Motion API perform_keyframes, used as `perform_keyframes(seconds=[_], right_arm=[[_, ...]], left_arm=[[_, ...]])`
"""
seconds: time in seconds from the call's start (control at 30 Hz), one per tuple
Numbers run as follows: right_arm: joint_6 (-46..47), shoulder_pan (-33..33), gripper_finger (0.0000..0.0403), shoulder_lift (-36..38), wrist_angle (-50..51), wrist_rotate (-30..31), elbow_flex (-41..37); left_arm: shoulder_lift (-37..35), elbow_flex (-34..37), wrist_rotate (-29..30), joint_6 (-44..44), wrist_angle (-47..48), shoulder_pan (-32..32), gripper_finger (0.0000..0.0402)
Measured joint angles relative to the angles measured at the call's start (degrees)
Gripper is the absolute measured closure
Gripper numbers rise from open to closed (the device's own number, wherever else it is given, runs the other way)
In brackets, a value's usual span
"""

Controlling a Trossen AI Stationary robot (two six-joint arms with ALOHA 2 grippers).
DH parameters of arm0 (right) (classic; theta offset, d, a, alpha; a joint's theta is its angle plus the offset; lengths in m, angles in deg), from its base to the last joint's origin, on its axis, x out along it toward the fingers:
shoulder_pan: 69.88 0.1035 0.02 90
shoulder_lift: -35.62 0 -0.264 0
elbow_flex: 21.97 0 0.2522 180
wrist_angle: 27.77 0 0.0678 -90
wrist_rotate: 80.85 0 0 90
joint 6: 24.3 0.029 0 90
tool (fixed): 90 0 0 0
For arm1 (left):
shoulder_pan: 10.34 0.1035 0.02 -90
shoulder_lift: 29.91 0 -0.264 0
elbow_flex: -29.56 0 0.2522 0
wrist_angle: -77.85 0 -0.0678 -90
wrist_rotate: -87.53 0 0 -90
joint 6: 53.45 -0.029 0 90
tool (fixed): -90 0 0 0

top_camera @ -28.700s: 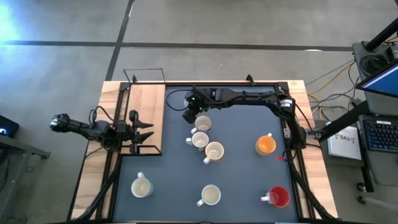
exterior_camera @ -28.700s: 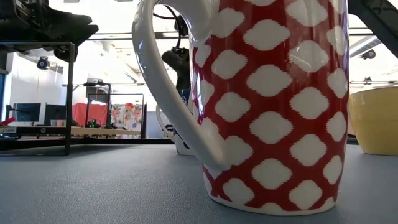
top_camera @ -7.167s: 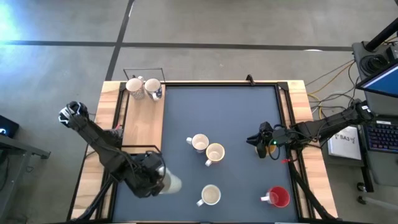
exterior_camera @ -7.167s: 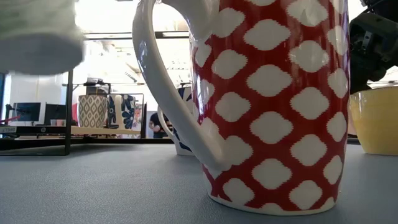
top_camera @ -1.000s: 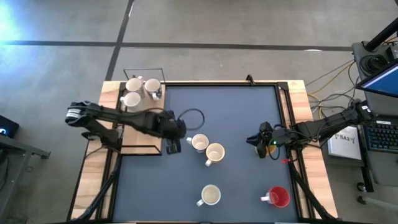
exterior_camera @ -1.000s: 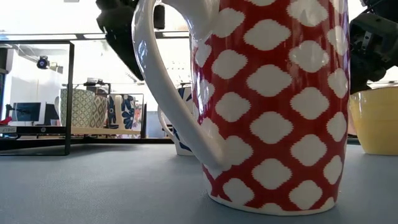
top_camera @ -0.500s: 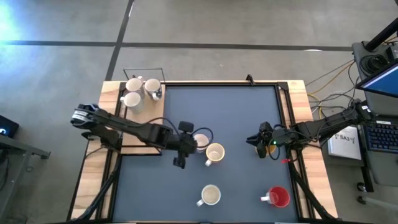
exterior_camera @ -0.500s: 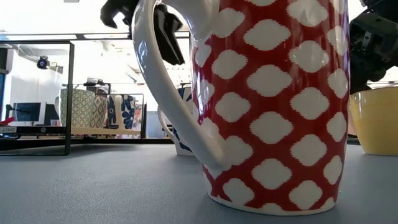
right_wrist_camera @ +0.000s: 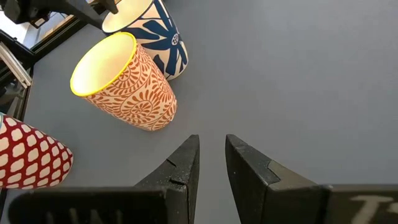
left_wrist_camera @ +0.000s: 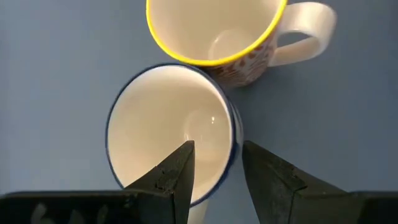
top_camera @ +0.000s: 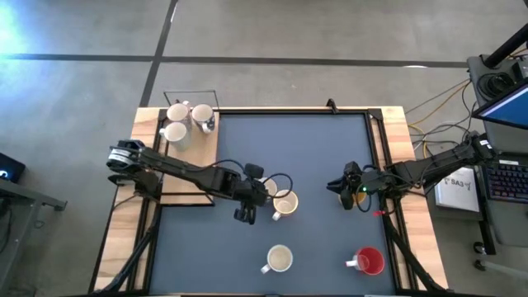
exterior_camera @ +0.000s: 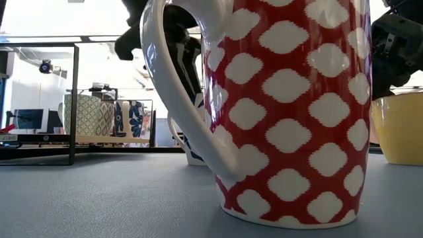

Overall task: Place coffee mugs
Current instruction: Put the blue patterned mug on the shelf

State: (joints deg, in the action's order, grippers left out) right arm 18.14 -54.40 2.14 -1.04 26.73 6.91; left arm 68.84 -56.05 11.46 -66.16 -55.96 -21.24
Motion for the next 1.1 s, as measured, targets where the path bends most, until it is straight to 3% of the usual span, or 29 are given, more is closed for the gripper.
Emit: perform_keyframes(seconds=[0.2,0.5,0.77,1.1], right_arm=[[0.01,0.0,0.0335,0.0,0.0,-0.01,0.0],[0.01,0.0,0.0335,0.0,0.0,-0.01,0.0],[0.02,0.0,0.0335,0.02,0.0,0.0,0.0],[0.0,0.0,0.0335,0.02,0.0,-0.01,0.0]], left_arm=[[1.53,-0.39,-0.07,0.13,-0.92,0.69,0.0297],[4.12,-2.8,-3.34,0.57,-0.91,0.85,0.0392],[2.44,-2.58,-2.86,4.15,2.67,1.54,0.0396],[-5.59,-2.47,-0.94,11.11,12.94,6.12,0.0399]])
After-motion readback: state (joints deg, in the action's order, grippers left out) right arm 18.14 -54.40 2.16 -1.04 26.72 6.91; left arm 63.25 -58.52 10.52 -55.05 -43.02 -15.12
